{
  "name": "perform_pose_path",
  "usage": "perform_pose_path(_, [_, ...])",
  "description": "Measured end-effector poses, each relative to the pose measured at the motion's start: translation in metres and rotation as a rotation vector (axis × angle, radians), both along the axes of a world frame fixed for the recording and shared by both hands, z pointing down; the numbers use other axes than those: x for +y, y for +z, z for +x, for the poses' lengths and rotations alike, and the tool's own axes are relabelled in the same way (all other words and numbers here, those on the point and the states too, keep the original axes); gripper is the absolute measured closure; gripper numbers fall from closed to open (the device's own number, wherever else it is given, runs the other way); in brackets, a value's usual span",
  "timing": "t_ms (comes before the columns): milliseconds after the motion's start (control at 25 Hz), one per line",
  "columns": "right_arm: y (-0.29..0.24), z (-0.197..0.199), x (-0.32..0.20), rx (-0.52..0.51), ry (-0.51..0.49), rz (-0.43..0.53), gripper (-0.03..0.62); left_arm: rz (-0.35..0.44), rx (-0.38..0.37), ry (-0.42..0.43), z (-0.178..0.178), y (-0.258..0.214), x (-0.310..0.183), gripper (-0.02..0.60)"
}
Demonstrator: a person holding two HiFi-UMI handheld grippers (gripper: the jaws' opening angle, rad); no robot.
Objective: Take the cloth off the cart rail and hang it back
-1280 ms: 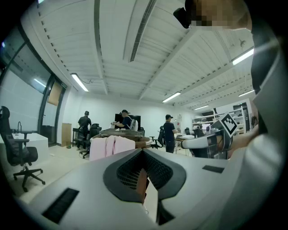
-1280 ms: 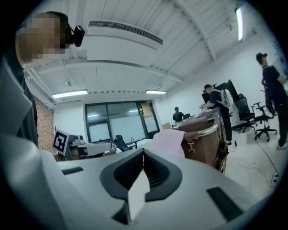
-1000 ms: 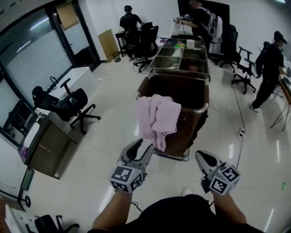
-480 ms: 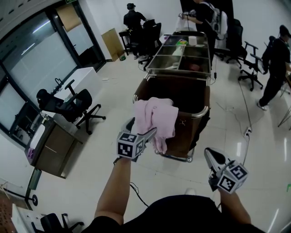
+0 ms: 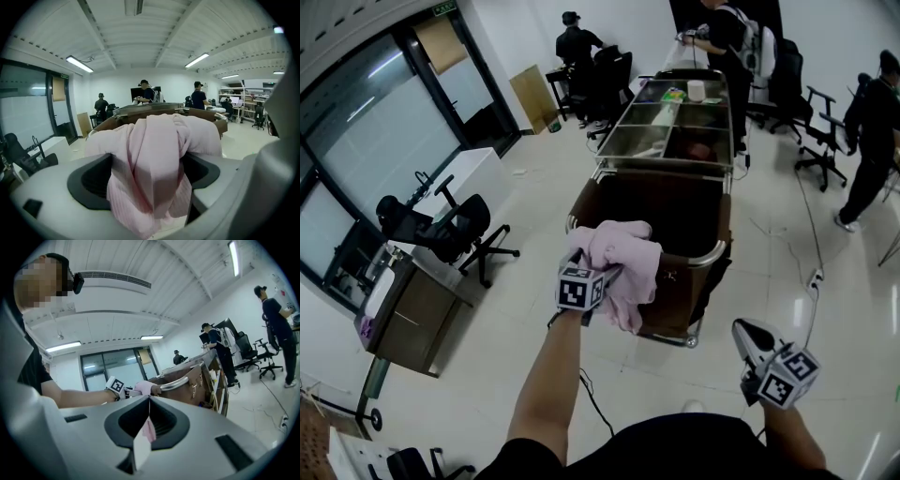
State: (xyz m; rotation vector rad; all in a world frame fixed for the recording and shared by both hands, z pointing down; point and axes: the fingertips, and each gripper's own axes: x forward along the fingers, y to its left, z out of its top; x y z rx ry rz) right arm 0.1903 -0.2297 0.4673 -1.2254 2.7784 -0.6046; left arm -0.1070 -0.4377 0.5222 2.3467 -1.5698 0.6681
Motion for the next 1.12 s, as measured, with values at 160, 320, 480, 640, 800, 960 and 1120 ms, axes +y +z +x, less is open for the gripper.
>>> perform_pose_path(160, [0.006,0.004,-0.009,0.011,-0.009,-0.013,0.576,0.024,0.032,0.010,-0.005,0.017,-0.006,0.110])
perform_pose_path(320, [0.011,0.010,-0.019,0.013,-0.006,-0.022,0.576,0.018,0.075,-0.008,0.005,0.027,-0.013,0.263])
perform_pose_path(480, [0.013,0.013,-0.018,0.022,-0.002,-0.027,0.576,0.041,0.095,-0.006,0.009,0.025,-0.009,0.431])
perform_pose_path(640, [0.015,0.010,-0.018,0.021,-0.002,-0.027,0.576,0.081,0.181,-0.014,0.008,0.015,0.000,0.469])
perform_pose_path(800, [0.012,0.003,-0.012,0.015,-0.012,-0.017,0.576,0.132,0.275,-0.007,0.009,-0.006,0.016,0.477])
perform_pose_path(960, [0.007,-0.001,-0.005,0.020,-0.009,-0.005,0.576,0.157,0.367,0.009,0.012,-0.029,0.029,0.478])
perform_pose_path(1120, [0.001,-0.006,0.005,0.016,0.004,0.005,0.576,0.176,0.481,0.056,0.017,-0.059,0.045,0.479])
